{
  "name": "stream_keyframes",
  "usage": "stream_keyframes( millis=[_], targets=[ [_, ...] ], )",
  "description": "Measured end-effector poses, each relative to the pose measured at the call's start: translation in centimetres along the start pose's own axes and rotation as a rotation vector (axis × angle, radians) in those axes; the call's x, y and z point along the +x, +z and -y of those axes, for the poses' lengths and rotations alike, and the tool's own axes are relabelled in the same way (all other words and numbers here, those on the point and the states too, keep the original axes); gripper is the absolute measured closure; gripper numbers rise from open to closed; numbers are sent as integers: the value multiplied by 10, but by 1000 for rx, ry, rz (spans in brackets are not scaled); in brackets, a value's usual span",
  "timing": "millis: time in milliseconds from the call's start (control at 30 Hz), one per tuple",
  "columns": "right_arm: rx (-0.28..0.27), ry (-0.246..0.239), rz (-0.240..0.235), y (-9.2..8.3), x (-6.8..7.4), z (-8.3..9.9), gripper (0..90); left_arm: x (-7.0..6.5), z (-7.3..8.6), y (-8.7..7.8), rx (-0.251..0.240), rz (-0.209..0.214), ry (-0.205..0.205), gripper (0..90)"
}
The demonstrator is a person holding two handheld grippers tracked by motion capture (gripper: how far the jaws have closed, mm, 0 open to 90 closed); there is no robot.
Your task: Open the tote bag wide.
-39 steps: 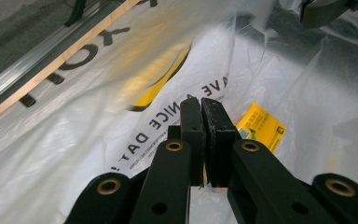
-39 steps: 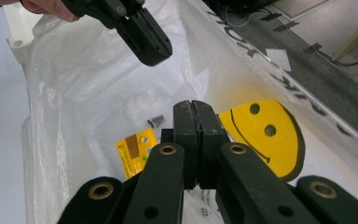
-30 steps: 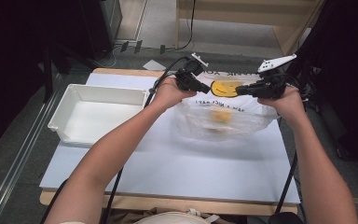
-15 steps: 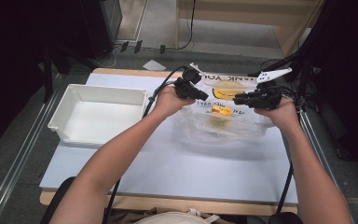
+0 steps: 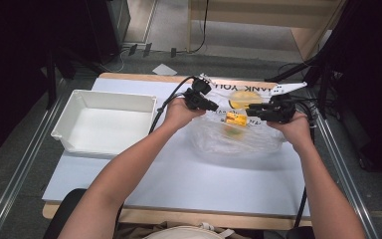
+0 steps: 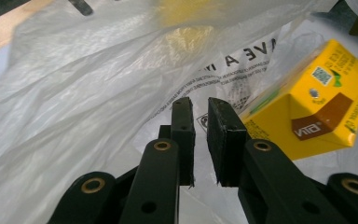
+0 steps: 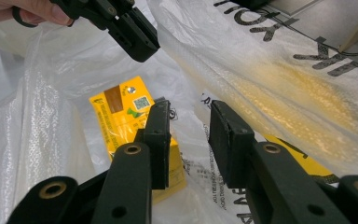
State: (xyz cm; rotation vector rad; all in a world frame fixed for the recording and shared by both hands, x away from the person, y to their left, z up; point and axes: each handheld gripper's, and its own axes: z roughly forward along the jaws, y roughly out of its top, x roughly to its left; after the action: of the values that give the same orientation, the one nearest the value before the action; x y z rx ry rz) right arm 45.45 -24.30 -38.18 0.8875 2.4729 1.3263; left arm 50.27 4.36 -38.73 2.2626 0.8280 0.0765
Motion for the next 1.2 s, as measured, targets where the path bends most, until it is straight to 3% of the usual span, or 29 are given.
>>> stream_keyframes(
  millis=[400,600,933,967,1200],
  targets=[
    [-22,50,42,7,-2,19,702,6,19,17,35,-7,-26,817],
    [-11,62,61,11,-4,27,702,7,24,24,44,-16,-32,812],
    [22,127,81,17,-11,49,695,11,29,33,62,-57,-27,807],
    [28,147,78,18,-12,52,696,14,31,34,63,-62,-36,806],
    [51,156,102,22,-14,63,697,22,39,37,74,-88,-57,799]
  ],
)
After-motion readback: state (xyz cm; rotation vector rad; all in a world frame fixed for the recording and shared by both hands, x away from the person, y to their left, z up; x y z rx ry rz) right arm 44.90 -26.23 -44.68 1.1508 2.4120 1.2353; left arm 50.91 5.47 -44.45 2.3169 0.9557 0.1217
